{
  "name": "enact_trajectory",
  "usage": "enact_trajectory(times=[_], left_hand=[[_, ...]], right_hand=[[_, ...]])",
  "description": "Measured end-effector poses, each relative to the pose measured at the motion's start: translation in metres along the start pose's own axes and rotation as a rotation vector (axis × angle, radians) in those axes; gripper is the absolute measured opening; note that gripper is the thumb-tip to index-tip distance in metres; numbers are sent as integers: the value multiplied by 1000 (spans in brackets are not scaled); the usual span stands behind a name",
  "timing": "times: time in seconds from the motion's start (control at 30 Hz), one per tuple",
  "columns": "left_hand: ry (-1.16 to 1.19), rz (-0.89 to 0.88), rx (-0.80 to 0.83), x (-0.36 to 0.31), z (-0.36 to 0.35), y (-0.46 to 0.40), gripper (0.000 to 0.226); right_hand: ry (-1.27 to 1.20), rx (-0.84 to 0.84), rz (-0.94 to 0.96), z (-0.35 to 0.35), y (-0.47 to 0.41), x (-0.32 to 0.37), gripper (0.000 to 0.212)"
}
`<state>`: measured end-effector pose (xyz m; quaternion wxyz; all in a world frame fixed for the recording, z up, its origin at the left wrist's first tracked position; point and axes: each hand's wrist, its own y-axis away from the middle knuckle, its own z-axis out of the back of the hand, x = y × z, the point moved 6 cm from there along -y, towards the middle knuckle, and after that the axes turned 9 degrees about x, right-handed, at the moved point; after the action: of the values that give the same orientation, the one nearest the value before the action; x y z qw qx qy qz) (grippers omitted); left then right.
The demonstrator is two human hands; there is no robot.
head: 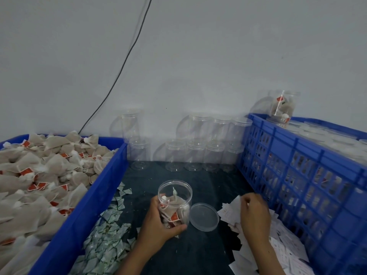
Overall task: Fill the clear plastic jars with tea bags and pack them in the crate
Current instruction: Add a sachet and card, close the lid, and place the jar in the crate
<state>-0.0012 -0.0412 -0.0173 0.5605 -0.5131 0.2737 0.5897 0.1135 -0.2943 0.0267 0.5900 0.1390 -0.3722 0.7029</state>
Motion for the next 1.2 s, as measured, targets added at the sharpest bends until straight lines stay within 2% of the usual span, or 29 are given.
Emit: enact_trajectory(times=[0.07, 0.13, 0.2, 0.27, 0.37, 0.47, 0.57, 0.63, 0.7, 0.87, 1.03, 1.1, 1.2], left_hand=[[-5, -7, -6, -2, 0, 0, 85], [1, -17, -3, -3, -1, 0, 83], [-8, -28, -8, -6, -1, 1, 84], [-29, -45, -22, -8, 0, 2, 85], [-67, -65, -40, -12, 0, 4, 86], [-108, -86, -50, -14, 0, 5, 88], [-122, -93, -42, -15, -1, 5, 88], [-140, -103, -41, -17, -2, 6, 87], [-150, -111, -48, -17, -2, 7, 85], [-170, -114, -61, -20, -2, 7, 83], [-180, -90, -70, -16, 0, 7, 82], [-179, -81, -73, -15, 0, 7, 84], [-167, -46, -89, -11, 1, 6, 86]], right_hand=[[-241, -190, 64, 19, 11, 20, 12], [-452, -159, 140, 22, 21, 46, 15], [-529, -52, 288, 19, 31, 78, 19], [-458, -3, 502, 18, 43, 114, 16], [-273, -17, 749, 18, 53, 149, 14], [-85, -12, 860, 12, 55, 166, 18], [112, 109, 939, 1, 54, 180, 25], [303, 240, 944, -12, 52, 184, 21], [375, 382, 873, -24, 48, 181, 11], [427, 636, 718, -33, 40, 178, 14], [467, 762, 758, -34, 41, 173, 27], [357, 781, 774, -32, 42, 170, 31], [-148, 702, 657, -13, 32, 159, 36]])
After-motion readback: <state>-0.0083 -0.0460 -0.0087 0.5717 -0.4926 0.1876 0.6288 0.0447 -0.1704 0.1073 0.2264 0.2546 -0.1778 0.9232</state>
